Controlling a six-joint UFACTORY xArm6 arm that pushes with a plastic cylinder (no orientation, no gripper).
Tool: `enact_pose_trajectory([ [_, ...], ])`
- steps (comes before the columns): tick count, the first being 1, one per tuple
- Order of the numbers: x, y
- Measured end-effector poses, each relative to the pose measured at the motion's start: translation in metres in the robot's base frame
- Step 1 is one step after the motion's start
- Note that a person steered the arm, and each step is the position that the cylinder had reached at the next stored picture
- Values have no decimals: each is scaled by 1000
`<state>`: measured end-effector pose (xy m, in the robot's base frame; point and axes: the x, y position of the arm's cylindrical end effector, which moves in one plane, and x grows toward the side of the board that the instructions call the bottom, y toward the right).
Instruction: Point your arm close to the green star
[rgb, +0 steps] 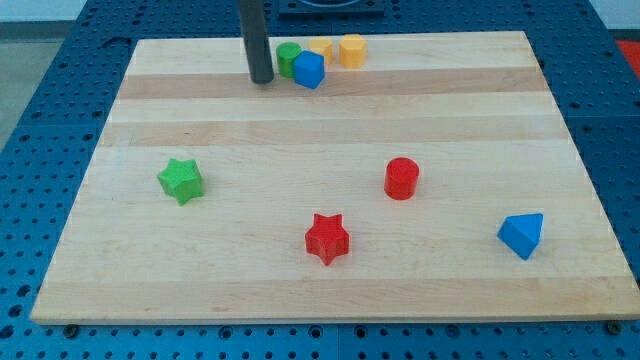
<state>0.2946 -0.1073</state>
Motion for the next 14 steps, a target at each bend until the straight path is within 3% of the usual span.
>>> enact_pose_trajectory([
  [7, 40, 9],
  [14, 117, 30],
])
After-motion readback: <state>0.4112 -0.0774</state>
